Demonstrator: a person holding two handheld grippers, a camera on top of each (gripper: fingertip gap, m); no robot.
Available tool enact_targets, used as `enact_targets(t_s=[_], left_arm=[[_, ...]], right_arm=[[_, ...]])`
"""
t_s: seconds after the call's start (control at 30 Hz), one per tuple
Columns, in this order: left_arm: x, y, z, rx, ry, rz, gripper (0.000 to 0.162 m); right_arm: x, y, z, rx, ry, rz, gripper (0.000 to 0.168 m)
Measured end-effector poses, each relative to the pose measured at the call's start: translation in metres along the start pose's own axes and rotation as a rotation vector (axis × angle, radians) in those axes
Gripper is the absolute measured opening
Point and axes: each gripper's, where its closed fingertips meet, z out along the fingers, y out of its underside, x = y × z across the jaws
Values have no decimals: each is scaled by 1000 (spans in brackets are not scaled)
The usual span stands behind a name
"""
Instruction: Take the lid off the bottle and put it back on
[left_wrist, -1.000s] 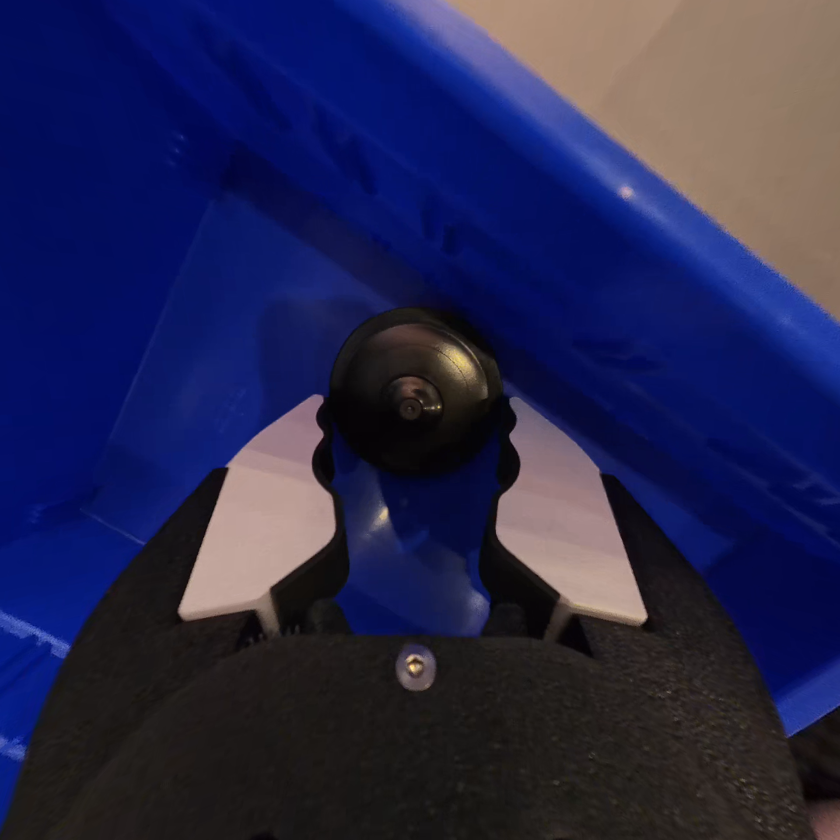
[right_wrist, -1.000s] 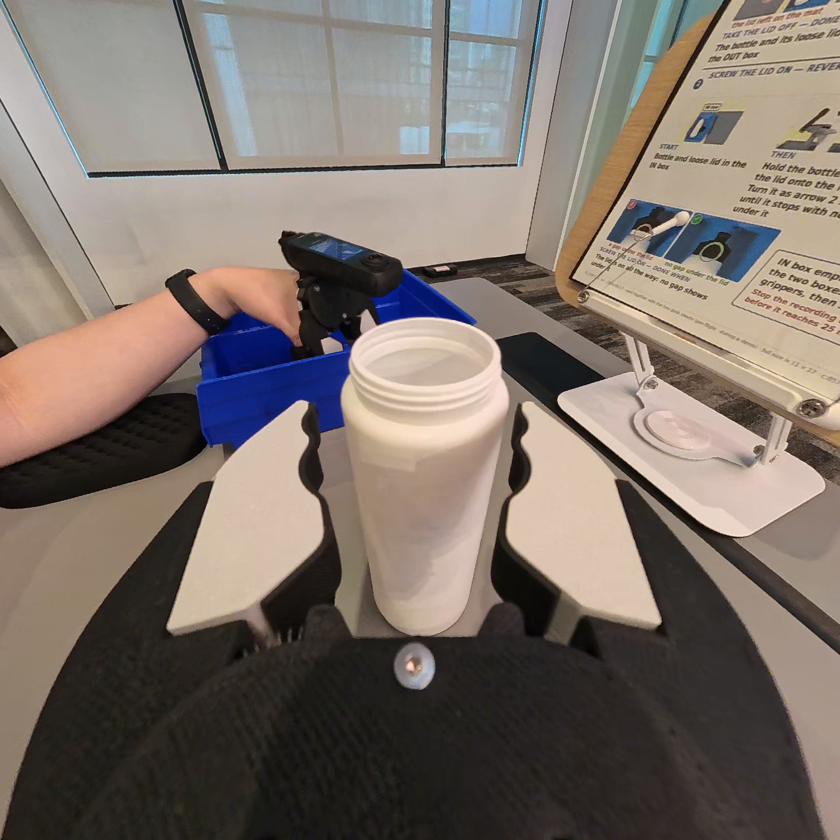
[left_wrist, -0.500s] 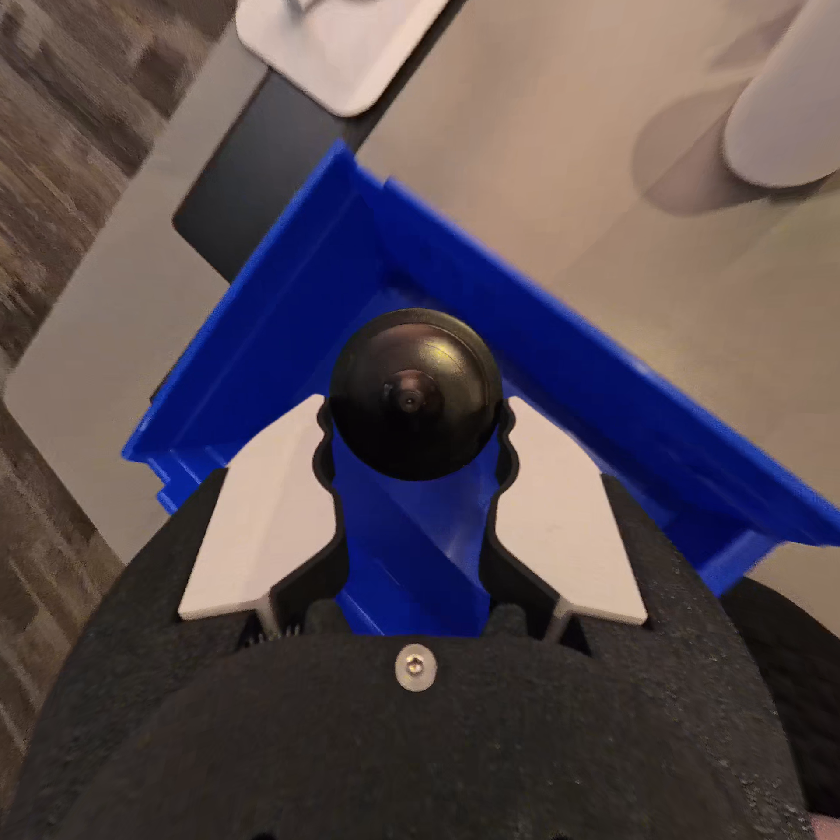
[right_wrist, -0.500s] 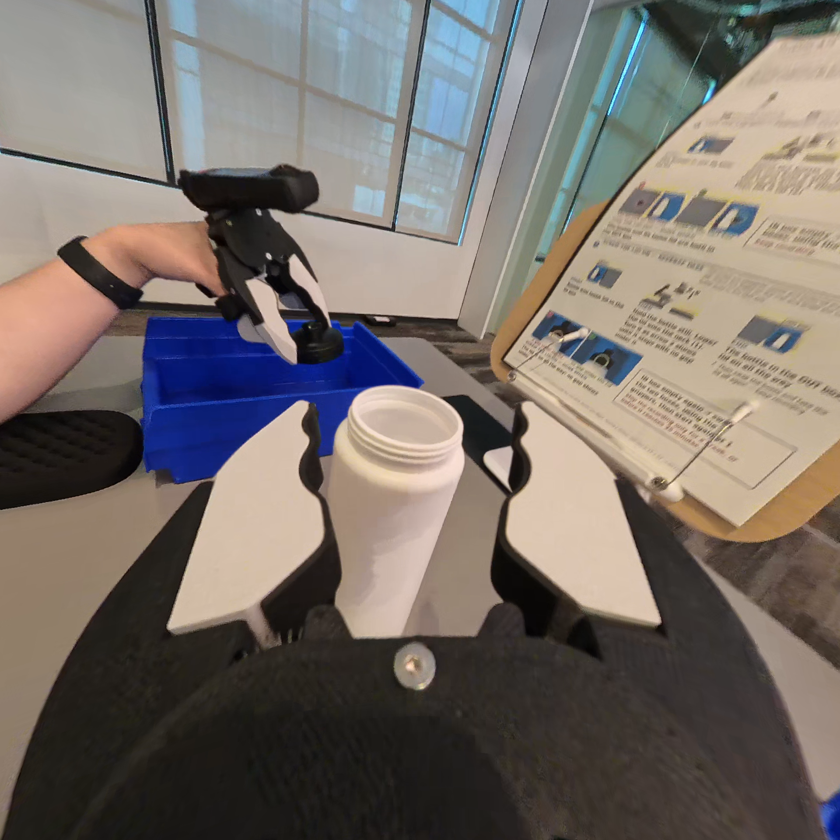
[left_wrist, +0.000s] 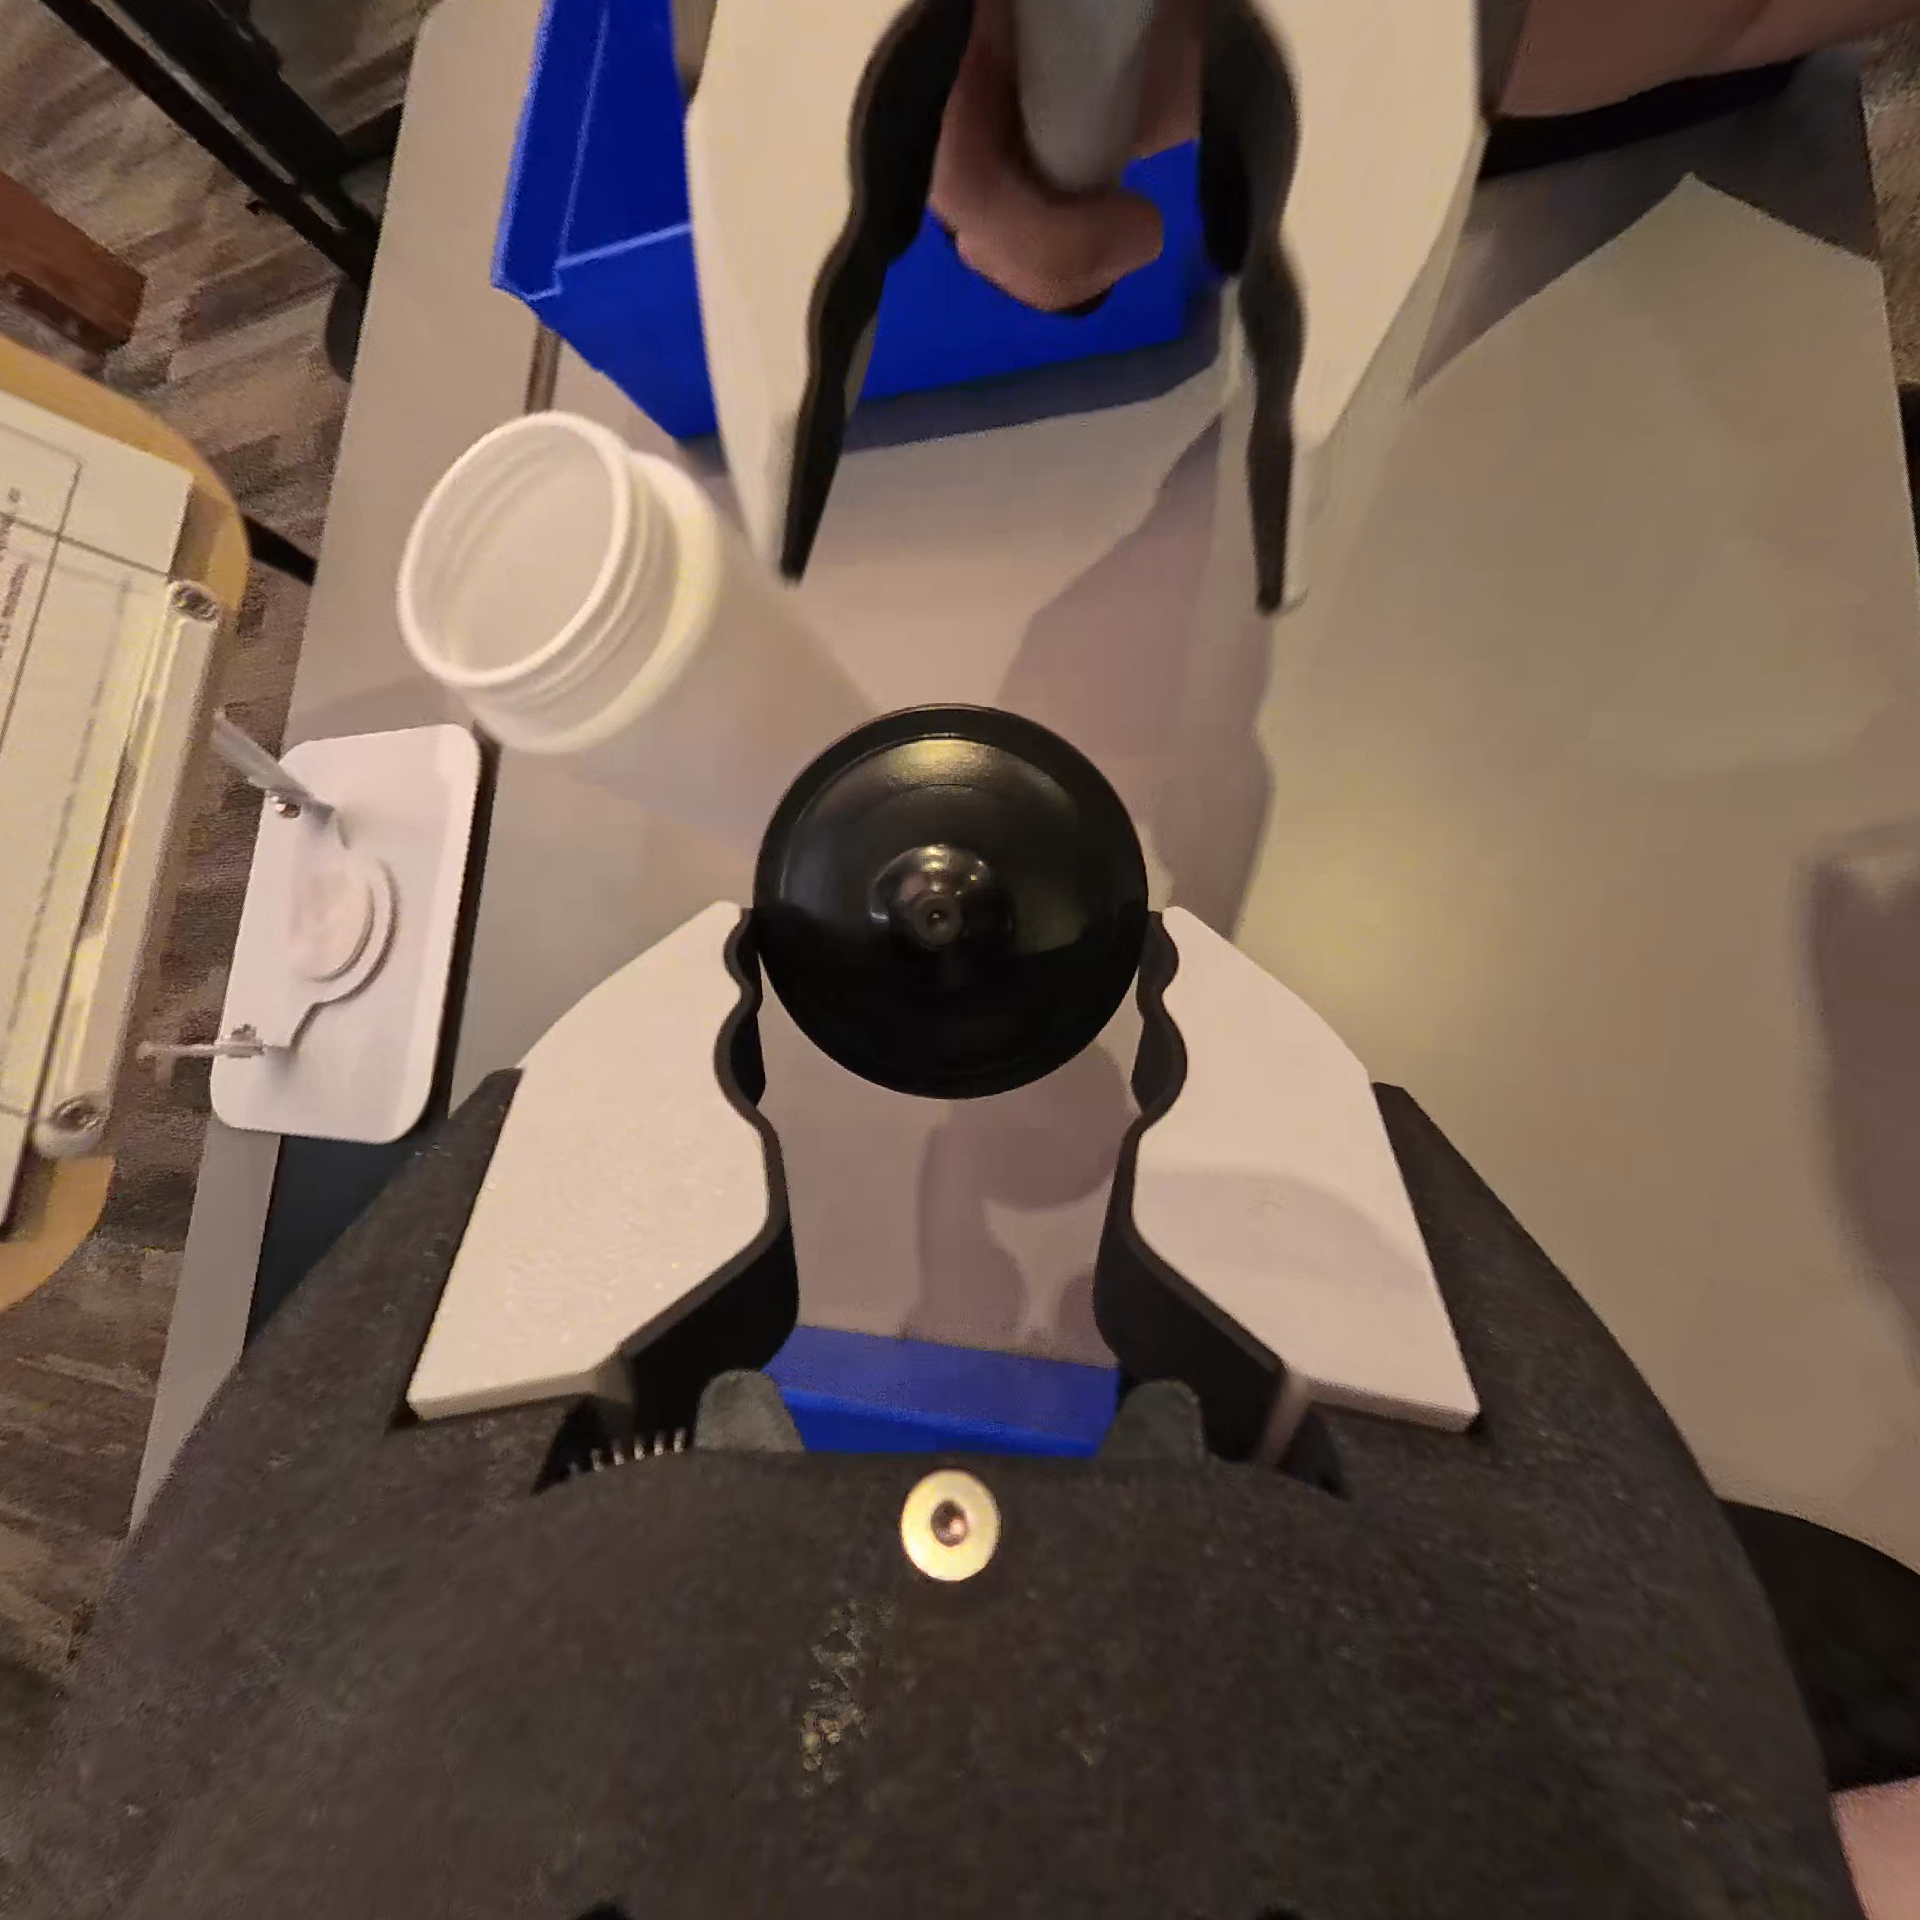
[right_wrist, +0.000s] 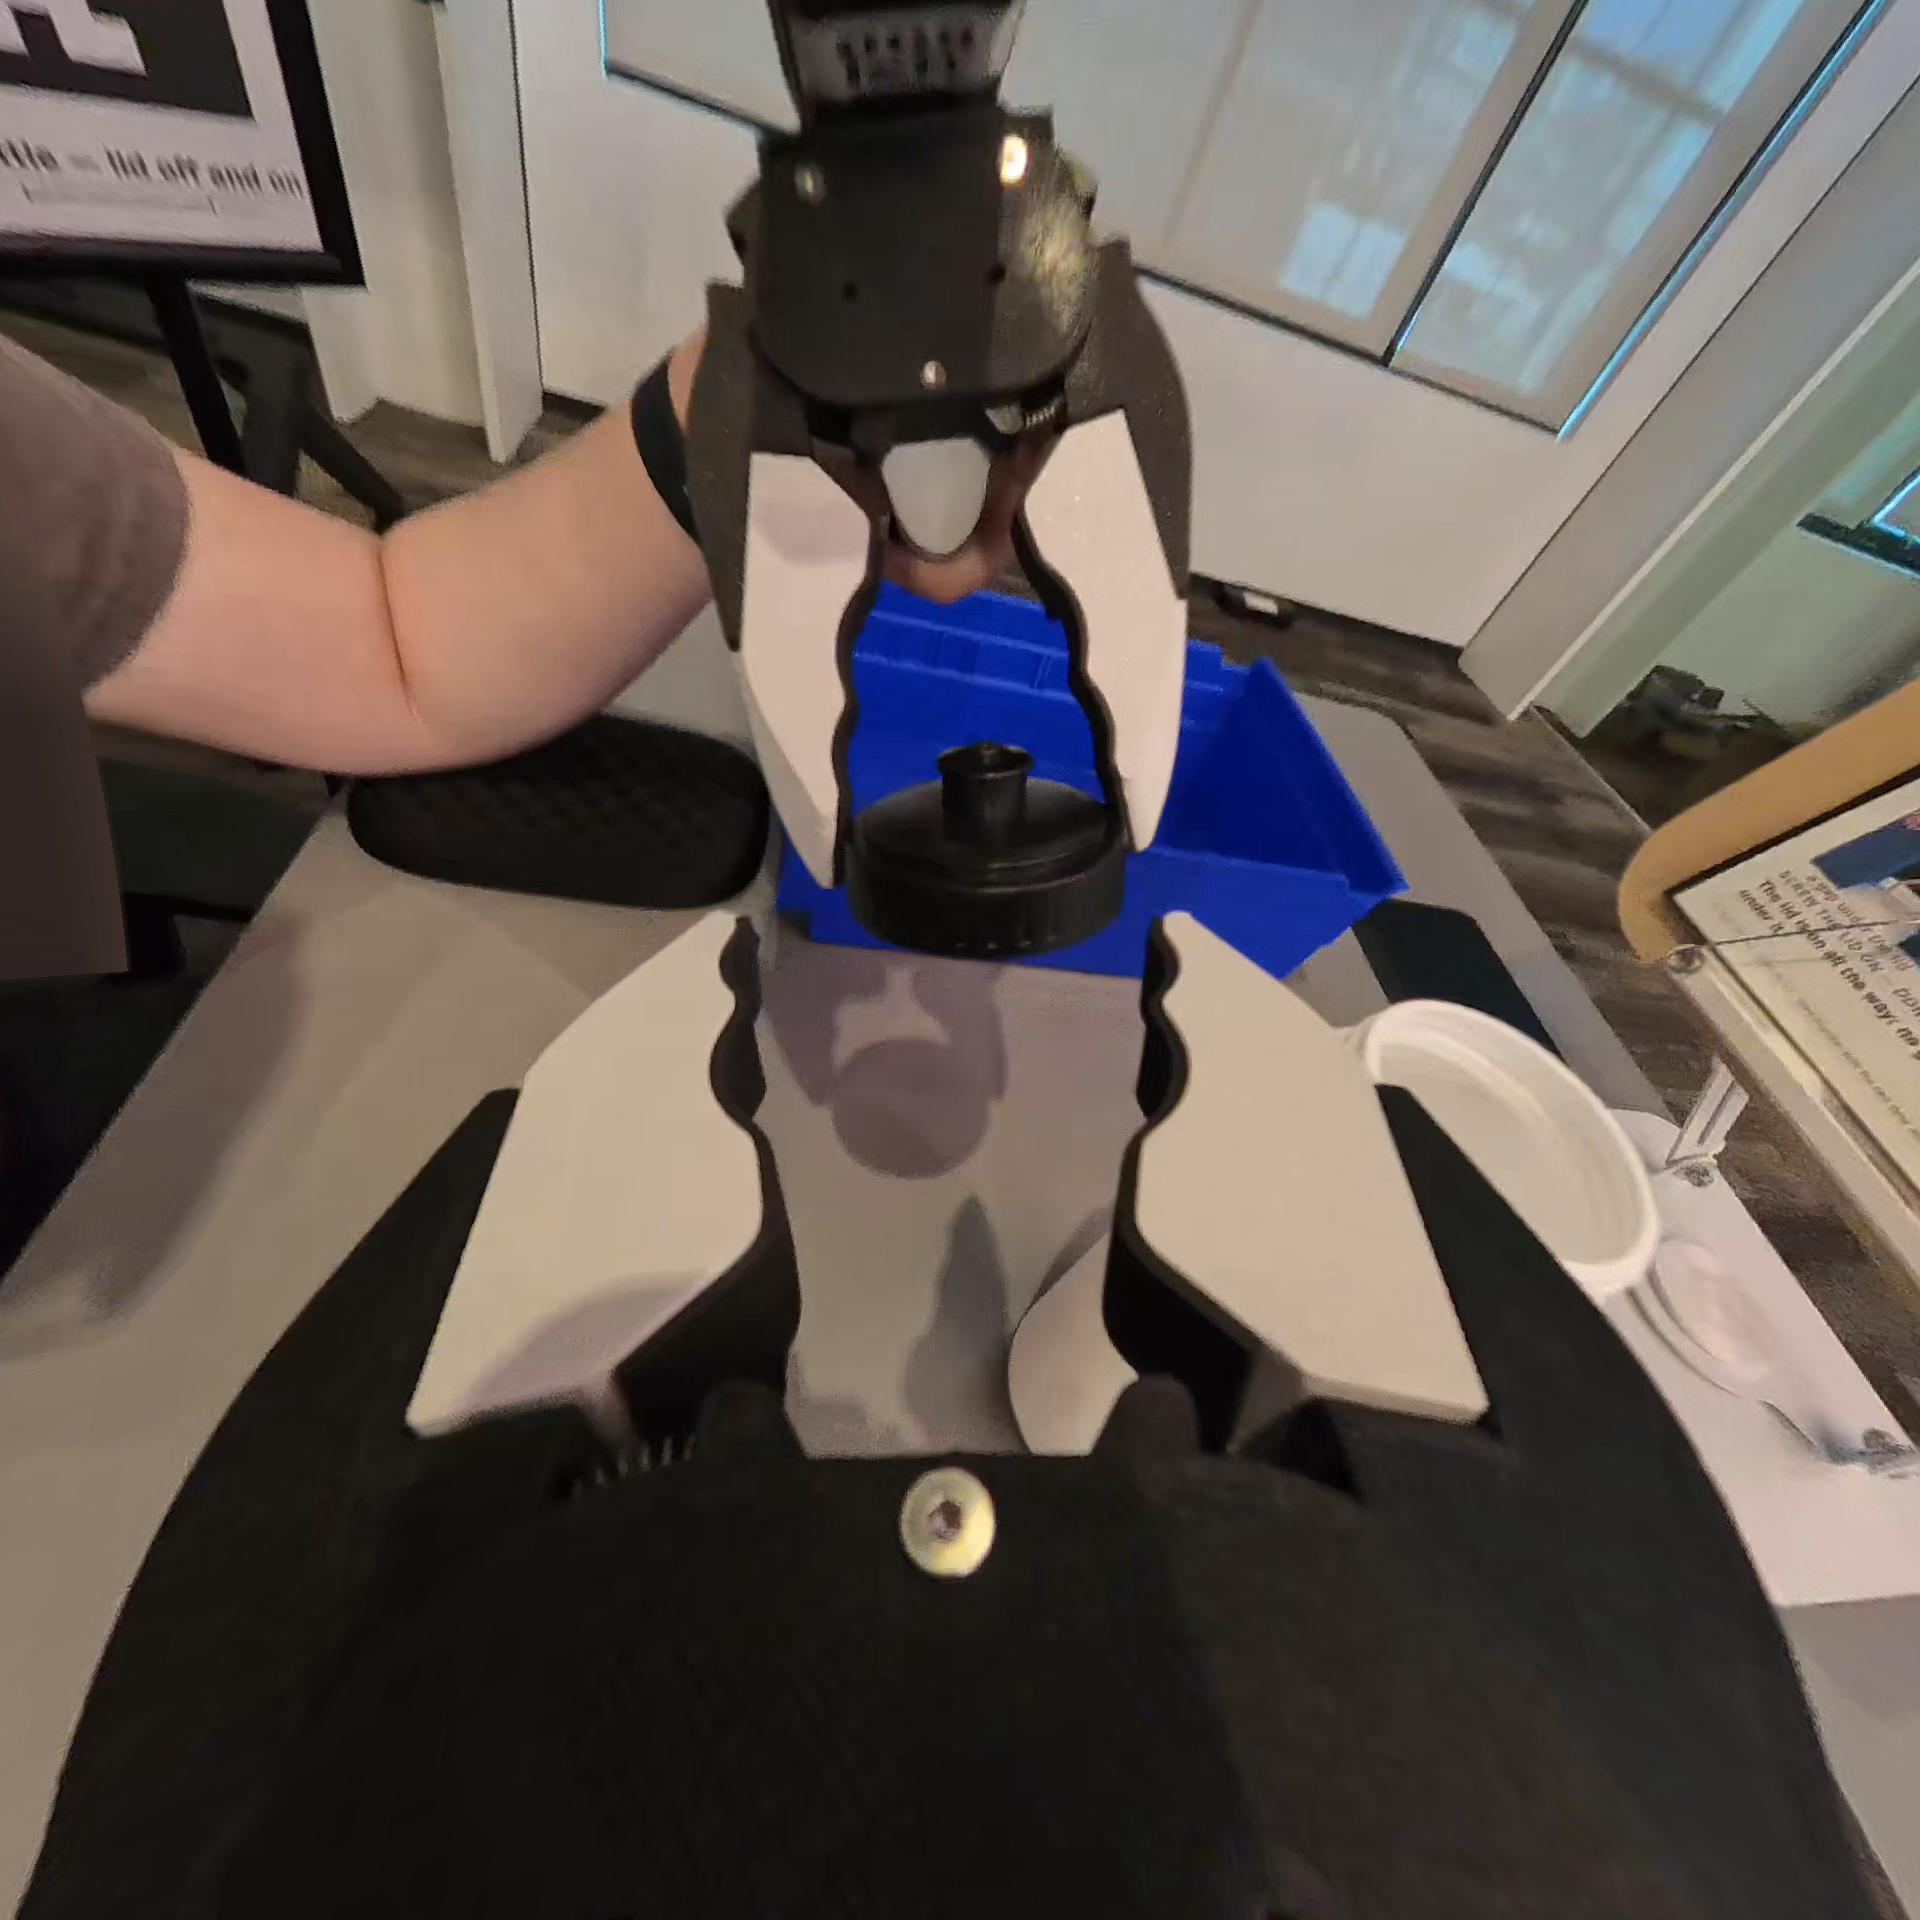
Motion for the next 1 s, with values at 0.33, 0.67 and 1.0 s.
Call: enact_targets(t_s=[0.33,0.67,1.0], left_arm=[[21,-7,20,-34,66,51,70],[24,-7,25,-45,77,46,70],[16,-11,18,-24,26,29,77]], right_arm=[[-13,25,22,-123,-34,-6,73],[-13,27,26,-124,-27,-4,70],[-7,28,21,-177,20,-66,68]])
